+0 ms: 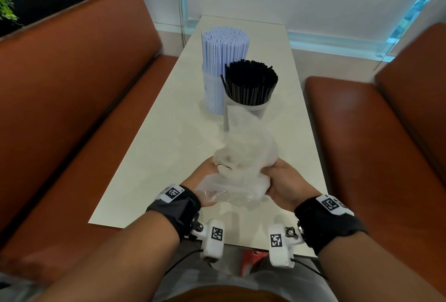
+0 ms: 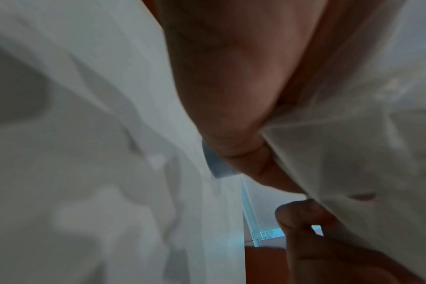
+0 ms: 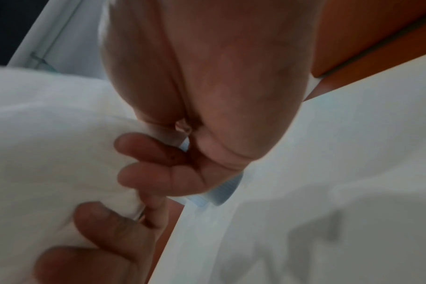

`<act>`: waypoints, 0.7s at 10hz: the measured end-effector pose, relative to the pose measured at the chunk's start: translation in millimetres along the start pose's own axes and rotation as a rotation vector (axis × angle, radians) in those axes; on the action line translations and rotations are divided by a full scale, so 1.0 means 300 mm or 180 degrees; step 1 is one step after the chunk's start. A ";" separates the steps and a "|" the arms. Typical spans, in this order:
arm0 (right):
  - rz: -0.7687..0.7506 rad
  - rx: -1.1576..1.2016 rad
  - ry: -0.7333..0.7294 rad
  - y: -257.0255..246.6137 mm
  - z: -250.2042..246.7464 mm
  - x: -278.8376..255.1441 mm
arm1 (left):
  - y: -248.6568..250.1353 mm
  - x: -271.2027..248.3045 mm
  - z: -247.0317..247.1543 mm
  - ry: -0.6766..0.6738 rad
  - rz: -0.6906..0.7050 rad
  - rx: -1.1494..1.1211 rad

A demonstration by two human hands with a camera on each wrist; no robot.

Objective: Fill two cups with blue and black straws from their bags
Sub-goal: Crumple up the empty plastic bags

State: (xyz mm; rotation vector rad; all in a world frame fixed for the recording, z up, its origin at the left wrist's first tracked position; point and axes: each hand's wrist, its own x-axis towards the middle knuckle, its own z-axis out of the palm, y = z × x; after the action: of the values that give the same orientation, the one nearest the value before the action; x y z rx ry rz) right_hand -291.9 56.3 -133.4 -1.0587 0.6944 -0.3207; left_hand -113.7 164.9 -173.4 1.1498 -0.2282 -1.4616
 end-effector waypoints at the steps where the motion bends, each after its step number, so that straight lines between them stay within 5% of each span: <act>1: 0.0132 -0.0138 0.0286 -0.022 0.018 0.006 | 0.024 -0.013 0.018 -0.0096 0.0160 0.0176; 2: 0.0075 -0.0271 0.0297 -0.032 0.000 -0.003 | 0.038 -0.044 0.047 -0.0421 0.0181 0.0475; 3: -0.0180 -0.0561 0.0066 -0.060 -0.011 -0.016 | 0.025 -0.071 0.023 -0.1185 0.0242 -0.0192; 4: -0.0299 -0.0520 0.0047 -0.058 -0.028 0.004 | 0.034 -0.061 0.010 -0.1269 -0.0113 -0.0759; 5: -0.0424 -0.0764 0.0201 -0.058 -0.025 0.014 | 0.051 -0.045 0.036 -0.1306 -0.0228 -0.0217; 6: -0.0410 -0.0563 0.0433 -0.062 -0.032 0.018 | 0.055 -0.049 0.090 -0.0830 0.0003 0.0697; 7: 0.0109 0.0417 0.0097 -0.083 -0.023 0.012 | 0.050 -0.024 0.094 -0.0455 0.0425 0.0994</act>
State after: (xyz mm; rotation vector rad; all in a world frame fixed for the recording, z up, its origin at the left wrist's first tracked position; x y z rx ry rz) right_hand -291.8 38.0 -114.9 -0.9182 0.7086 -0.3488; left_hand -126.3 153.8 -145.2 1.2523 -0.6393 -1.4222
